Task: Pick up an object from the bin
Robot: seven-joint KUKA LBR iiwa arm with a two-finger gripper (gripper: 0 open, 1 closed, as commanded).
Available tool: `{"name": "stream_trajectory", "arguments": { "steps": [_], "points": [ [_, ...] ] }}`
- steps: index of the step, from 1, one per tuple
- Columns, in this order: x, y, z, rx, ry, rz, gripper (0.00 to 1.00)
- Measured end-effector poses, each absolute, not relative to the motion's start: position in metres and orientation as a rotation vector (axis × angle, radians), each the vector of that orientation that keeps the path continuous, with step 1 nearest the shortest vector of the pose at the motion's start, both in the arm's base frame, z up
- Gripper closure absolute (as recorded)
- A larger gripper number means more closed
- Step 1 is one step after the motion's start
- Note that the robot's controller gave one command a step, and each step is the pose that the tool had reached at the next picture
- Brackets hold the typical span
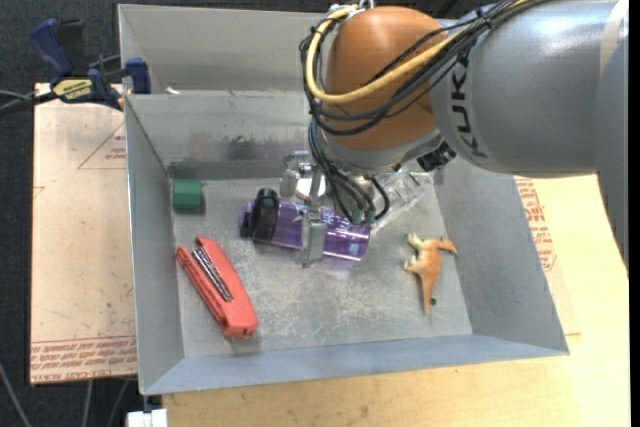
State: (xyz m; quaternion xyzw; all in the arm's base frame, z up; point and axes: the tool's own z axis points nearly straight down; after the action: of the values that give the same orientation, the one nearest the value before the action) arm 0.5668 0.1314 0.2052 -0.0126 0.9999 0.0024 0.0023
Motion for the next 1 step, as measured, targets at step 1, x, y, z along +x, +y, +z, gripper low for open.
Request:
{"name": "stream_trajectory", "arguments": {
  "steps": [1],
  "points": [
    [0.5752,0.1023,0.1832,-0.112,3.137,-0.003,0.00]
  ]
}}
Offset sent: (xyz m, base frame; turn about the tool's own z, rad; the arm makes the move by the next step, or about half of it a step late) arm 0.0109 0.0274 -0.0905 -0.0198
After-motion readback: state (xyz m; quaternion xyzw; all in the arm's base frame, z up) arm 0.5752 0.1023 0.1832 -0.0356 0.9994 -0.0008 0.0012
